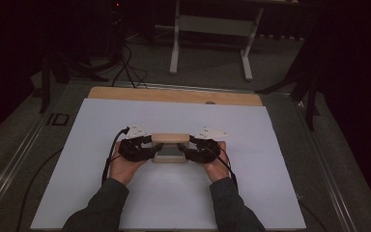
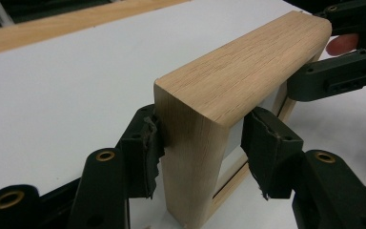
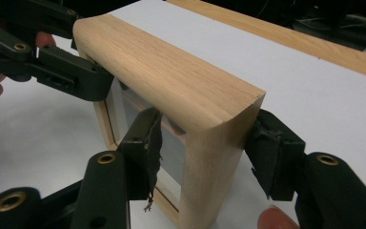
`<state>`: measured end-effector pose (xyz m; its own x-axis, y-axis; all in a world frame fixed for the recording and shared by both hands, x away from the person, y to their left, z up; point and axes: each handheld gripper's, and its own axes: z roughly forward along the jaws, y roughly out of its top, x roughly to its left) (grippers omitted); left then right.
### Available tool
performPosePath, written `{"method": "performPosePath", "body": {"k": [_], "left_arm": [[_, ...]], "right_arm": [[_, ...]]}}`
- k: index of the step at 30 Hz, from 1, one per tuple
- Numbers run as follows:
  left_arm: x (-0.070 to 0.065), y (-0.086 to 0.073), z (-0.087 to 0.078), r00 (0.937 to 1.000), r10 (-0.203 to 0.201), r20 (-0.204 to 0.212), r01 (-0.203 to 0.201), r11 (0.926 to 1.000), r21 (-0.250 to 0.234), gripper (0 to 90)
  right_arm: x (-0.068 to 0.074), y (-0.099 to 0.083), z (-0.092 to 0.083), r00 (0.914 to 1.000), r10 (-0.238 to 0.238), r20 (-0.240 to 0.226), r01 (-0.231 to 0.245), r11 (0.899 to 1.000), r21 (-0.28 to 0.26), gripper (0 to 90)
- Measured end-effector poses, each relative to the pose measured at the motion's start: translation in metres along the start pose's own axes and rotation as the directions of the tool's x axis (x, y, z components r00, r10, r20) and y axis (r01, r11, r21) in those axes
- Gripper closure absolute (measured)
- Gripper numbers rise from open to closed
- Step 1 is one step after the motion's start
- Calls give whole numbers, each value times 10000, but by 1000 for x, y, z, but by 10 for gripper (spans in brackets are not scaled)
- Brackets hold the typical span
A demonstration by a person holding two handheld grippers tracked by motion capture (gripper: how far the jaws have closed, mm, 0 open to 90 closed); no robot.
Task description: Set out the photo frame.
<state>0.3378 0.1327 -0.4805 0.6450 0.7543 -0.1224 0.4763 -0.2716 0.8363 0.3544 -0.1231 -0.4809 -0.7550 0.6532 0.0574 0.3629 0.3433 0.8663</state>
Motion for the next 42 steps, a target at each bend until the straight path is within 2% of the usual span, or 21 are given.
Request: {"method": "performPosePath", "body": {"k": [8, 12, 17, 21, 24, 33, 42], "left_arm": [[2, 1, 7, 9988, -476, 118, 479, 9987, -199, 483], [5, -1, 9, 9974, -685, 243, 692, 9972, -283, 479], [7, -3, 11, 9971, -718, 271, 723, 9972, -178, 480], [9, -10, 15, 9972, -722, 204, 717, 9971, 263, 493], [12, -16, 18, 9966, -786, 230, 776, 9962, 395, 502], [12, -20, 19, 9948, -948, 362, 932, 9947, 444, 532], [14, -21, 21, 9923, -1149, 455, 1131, 9928, 397, 534]], "right_arm": [[-7, -2, 2, 9994, 337, -3, -337, 9994, -54, 468], [-9, -3, 3, 9994, 356, -6, -356, 9993, -60, 471], [-11, -7, 5, 9989, 456, -70, -454, 9987, 209, 473], [-12, -14, 7, 9985, 537, -103, -533, 9979, 368, 474], [-14, -18, 8, 9978, 655, -60, -652, 9969, 441, 483], [-17, -24, 8, 9969, 765, -154, -755, 9953, 608, 556], [-19, -29, 9, 9942, 1042, -266, -1023, 9928, 625, 567]]}}
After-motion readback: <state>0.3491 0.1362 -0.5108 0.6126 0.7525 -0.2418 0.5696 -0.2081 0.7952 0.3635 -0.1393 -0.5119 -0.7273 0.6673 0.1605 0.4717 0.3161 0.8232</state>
